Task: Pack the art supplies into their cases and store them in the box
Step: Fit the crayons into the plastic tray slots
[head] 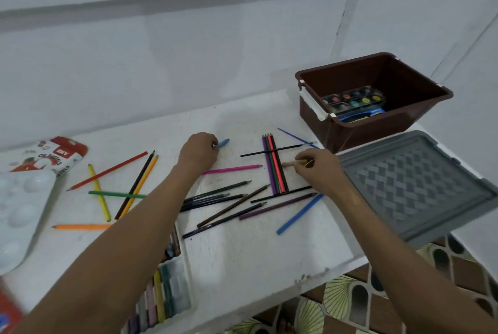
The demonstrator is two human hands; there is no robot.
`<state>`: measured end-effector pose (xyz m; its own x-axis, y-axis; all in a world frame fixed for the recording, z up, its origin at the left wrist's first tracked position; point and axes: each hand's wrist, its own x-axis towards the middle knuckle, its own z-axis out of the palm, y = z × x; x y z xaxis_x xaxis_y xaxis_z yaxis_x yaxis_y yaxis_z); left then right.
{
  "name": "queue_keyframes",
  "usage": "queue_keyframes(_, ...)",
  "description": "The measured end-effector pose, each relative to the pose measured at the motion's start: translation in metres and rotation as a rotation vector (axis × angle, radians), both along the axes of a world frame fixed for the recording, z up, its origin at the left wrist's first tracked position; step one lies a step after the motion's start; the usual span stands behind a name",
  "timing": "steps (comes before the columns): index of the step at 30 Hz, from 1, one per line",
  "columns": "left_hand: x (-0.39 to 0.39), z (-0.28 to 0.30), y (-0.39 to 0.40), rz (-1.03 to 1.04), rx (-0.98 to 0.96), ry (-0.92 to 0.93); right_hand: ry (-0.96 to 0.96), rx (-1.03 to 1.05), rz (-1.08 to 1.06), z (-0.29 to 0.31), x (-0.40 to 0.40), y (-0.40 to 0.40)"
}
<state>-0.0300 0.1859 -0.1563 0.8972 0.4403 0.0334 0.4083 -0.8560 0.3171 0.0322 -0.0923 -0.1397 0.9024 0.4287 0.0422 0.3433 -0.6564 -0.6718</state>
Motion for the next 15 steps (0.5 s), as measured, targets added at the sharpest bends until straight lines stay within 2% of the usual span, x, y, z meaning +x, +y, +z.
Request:
queue_keyframes(3,-0.022,0.011,-0.011,-0.008,-0.020,-0.059,0.053,0.202,0.023,0.012,-0.015,0.008)
queue_keyframes(8,-0.094,0.032,-0.033,0.041,-0.162,-0.195,0.226,0.369,0.216,0.039,-0.068,0.036)
queue_keyframes(11,-0.151,0.039,-0.047,0.131,-0.253,-0.212,0.313,0.348,0.375,0.044,-0.111,0.058)
queue_keyframes(15,-0.226,0.042,-0.065,0.290,-0.396,-0.167,0.316,0.178,0.600,0.032,-0.165,0.082)
